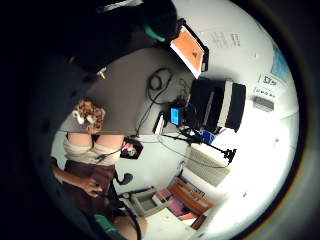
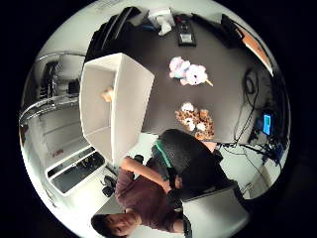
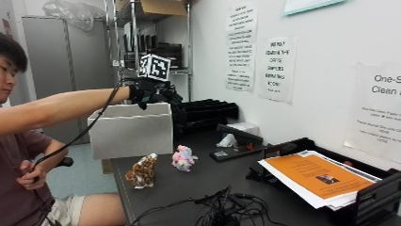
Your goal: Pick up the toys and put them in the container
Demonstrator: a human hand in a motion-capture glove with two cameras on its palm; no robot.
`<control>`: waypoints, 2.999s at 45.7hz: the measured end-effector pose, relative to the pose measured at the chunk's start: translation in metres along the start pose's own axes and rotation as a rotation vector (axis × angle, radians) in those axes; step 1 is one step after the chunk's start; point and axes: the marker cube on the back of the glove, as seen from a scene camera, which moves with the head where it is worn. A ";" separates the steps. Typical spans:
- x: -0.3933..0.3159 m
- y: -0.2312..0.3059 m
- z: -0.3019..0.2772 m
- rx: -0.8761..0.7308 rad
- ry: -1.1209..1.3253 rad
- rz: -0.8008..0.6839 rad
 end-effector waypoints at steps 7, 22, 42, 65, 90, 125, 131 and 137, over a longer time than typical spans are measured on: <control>-0.003 0.001 0.029 -0.006 -0.017 -0.042; -0.038 -0.011 0.207 -0.162 -0.094 -0.129; -0.040 -0.021 0.280 -0.139 -0.090 -0.066; -0.053 -0.033 0.274 -0.052 -0.280 -0.137; -0.102 -0.026 0.029 0.269 -0.185 -0.227; -0.322 -0.084 -0.070 0.306 -0.027 -0.505; -0.322 -0.097 -0.052 0.040 0.028 -0.387; -0.311 -0.096 -0.040 -0.112 0.138 -0.354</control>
